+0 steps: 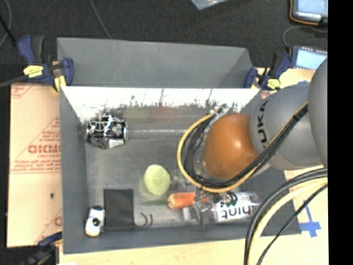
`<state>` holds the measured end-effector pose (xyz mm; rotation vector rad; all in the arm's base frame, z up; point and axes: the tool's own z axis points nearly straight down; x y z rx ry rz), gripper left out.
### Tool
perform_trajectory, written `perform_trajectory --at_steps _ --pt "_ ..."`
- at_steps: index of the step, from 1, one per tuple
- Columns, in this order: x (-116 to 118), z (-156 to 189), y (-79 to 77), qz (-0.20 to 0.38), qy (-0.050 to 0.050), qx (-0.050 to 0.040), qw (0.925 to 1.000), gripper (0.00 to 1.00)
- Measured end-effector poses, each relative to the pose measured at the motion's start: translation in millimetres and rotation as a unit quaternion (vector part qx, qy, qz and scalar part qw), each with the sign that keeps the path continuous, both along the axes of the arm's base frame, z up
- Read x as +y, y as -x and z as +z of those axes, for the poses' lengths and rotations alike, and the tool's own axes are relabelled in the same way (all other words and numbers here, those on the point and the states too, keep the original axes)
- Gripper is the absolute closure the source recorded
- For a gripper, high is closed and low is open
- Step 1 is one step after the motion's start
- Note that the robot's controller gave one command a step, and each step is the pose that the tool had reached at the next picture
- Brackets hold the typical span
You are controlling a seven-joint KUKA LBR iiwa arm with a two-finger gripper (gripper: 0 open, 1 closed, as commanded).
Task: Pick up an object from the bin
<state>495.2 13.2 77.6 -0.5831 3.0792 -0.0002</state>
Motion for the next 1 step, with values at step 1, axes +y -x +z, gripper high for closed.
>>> perform_trajectory --at_steps 1 --pt "-2.0 -10.9 4.7 0.049 0.001 -0.0038 0.9988 1.00"
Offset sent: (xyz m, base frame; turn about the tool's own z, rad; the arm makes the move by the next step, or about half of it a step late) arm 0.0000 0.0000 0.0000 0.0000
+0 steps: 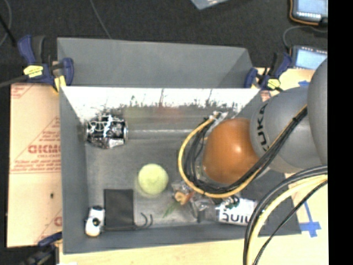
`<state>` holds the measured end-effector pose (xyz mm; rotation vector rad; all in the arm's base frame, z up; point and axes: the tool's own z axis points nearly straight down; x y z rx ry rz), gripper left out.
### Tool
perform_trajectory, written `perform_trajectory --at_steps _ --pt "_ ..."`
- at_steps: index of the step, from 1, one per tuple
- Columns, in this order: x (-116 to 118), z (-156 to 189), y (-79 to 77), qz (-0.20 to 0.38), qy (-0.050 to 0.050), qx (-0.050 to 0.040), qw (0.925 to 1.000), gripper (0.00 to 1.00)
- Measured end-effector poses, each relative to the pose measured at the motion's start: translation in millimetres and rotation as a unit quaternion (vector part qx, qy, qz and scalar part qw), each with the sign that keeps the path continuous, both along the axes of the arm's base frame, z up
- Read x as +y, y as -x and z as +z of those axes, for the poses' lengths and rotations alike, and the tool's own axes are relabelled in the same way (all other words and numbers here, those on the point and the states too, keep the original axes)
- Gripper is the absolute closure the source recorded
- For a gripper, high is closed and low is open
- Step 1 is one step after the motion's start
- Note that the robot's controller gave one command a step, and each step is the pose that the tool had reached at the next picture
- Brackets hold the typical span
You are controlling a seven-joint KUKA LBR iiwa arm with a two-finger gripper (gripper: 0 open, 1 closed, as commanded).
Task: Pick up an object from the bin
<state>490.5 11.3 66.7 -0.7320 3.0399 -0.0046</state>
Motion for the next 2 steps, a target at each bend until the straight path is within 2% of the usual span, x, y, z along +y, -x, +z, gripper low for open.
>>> perform_trajectory --at_steps 2 --pt "-1.0 8.3 1.9 0.009 0.000 0.0017 1.0000 1.00"
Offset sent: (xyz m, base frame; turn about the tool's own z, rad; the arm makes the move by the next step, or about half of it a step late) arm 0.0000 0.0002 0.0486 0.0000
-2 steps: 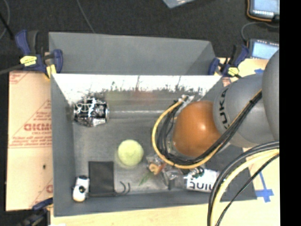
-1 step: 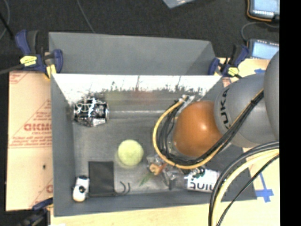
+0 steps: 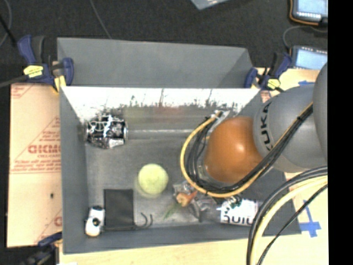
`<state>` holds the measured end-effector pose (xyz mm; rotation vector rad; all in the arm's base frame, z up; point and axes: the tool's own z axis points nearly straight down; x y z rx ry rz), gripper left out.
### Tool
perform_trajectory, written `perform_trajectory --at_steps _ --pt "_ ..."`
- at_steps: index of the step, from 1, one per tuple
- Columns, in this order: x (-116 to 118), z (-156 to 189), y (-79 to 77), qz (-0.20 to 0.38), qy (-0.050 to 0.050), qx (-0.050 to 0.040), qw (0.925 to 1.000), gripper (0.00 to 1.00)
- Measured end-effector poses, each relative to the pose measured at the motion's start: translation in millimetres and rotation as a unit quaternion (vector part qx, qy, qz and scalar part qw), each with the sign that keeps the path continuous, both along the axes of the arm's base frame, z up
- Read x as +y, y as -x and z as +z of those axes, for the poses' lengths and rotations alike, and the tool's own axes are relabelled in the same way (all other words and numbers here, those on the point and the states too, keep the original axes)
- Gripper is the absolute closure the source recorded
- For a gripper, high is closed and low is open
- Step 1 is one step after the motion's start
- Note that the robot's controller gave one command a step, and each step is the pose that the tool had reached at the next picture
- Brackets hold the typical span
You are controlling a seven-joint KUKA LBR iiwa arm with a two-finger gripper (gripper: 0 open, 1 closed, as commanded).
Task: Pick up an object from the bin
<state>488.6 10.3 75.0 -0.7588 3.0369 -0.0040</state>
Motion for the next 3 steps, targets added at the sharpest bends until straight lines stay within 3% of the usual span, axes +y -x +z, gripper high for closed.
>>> perform_trajectory --at_steps 1,3 --pt "0 17 1.6 -0.002 0.000 0.0032 1.0000 1.00" --pt "0 52 0.0 -0.003 0.000 0.0006 1.0000 1.00"
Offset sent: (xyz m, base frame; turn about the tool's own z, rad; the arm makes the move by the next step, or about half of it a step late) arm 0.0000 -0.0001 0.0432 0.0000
